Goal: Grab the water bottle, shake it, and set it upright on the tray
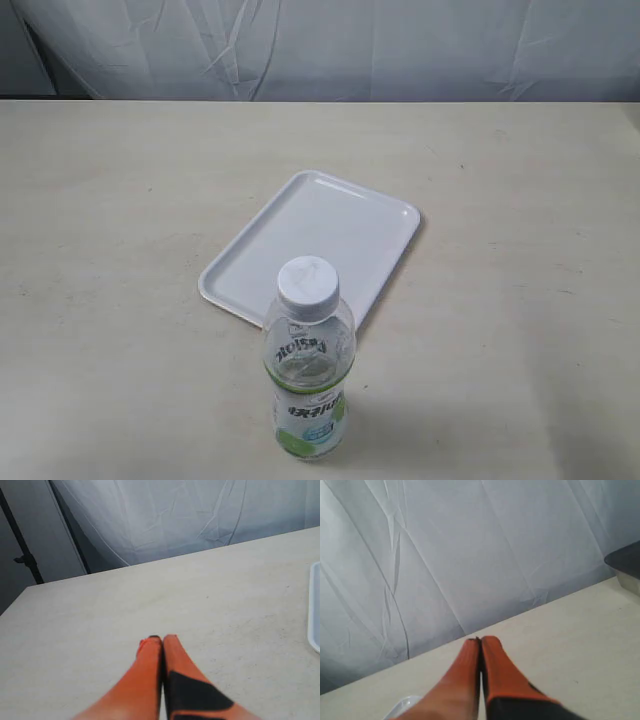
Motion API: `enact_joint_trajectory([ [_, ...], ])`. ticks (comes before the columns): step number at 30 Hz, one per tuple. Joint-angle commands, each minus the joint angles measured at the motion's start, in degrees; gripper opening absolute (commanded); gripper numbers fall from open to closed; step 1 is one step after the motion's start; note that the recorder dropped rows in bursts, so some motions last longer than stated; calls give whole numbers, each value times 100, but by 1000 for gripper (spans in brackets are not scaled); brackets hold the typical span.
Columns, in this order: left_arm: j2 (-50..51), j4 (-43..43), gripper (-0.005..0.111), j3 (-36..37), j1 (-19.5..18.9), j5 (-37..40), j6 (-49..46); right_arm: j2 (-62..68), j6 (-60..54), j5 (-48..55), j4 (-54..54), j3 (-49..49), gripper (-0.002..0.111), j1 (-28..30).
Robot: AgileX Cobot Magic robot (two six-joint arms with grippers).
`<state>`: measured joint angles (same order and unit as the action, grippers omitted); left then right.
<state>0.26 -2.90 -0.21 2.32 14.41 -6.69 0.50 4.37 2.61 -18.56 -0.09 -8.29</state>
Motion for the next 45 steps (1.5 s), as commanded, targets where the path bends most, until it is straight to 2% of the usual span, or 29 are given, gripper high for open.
enact_joint_trajectory([
  [1,-26,23,0,21,14,-77,13,-26,89,-727,-230,9,3,24],
  [4,-26,23,0,21,14,-77,13,-26,1070,-877,-1187,9,3,24],
  [6,-26,23,0,21,14,-77,13,-34,1773,-399,-1247,-135,3,-32],
  [7,-26,23,0,21,14,-77,13,-34,1404,420,-817,-788,1,-216],
  [8,-26,23,0,21,14,-77,13,-34,771,704,-556,-1145,1,-318],
  [9,-26,23,0,21,14,-77,13,47,-692,949,-331,-1651,1,-444],
  [10,-26,23,0,21,14,-77,13,146,-1269,998,-342,-1862,1,-469],
  [12,-26,23,0,21,14,-77,13,481,-1801,1308,-396,-2254,1,-516],
  [15,-26,23,0,21,14,-77,13,2119,-3330,3434,-394,-3360,-1,-504],
  [17,-26,23,0,21,14,-77,13,3193,-3437,4453,-571,-3915,-1,-559],
  [18,-26,23,0,21,14,-77,13,3484,-3455,4650,-736,-4013,-1,-604],
  [19,-26,23,0,21,14,-77,13,3852,-3878,4870,-1374,-4060,-1,-728],
  [22,-26,23,0,21,14,-77,13,3900,-4709,4798,-2429,-3650,-1,-1007],
  [24,-26,23,0,21,14,-77,13,3797,-4940,4787,-2721,-3305,-1,-1202],
  [29,-26,23,0,21,14,-77,13,3456,-4977,4593,-2884,-2434,-1,-1711],
  [34,-26,23,0,21,14,-77,13,3262,-4812,4368,-2998,-2408,-1,-2187],
  [39,-26,23,0,21,14,-77,13,3262,-4616,4044,-2789,-2439,-1,-2316],
  [42,-26,23,0,21,14,-77,13,3305,-3165,3434,-1969,-2743,-1,-2316],
  [45,-26,23,0,21,14,-77,13,3614,-1246,3410,131,-3305,-1,-2316],
])
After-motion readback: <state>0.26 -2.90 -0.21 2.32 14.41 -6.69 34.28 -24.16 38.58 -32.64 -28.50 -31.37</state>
